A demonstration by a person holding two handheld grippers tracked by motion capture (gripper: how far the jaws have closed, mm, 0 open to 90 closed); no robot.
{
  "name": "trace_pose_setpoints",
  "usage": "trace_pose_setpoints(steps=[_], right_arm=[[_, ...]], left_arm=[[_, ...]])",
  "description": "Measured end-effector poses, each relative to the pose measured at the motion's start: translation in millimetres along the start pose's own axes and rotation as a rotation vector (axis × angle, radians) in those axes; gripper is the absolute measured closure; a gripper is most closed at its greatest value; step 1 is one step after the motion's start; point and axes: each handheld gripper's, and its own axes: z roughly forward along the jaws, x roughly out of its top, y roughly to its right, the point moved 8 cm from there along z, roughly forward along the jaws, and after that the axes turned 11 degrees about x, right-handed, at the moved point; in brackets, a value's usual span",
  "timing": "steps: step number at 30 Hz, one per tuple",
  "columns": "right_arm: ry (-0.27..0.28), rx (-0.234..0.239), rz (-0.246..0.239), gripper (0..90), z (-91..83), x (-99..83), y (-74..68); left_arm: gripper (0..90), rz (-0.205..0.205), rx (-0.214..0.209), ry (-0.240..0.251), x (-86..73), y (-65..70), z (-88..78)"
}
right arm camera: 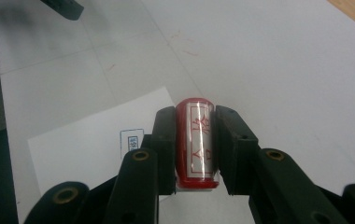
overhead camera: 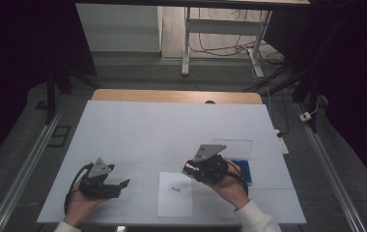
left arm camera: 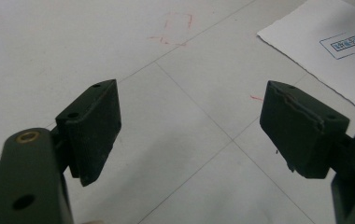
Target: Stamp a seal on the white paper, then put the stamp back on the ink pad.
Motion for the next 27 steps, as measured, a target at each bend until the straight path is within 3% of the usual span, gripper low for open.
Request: trace_pose_setpoints(steps=[4, 13, 27], right_arm=[[0.004, -0.01, 0.013, 70.0, -9.0, -3.7, 5.3], [0.027, -0.084, 0.081, 70.0, -43.2, -28.0, 28.7], [0.016, -0.138, 0.147, 70.0, -63.8, -55.2, 50.5]], left_arm=[[21.1, -0.001, -0.002, 0.003, 0.1, 0.3, -1.1], [21.1, 0.001, 0.001, 0.002, 0.3, -0.8, -0.9], [21.0, 0.003, -0.001, 0.002, 0.1, 0.0, -0.8]])
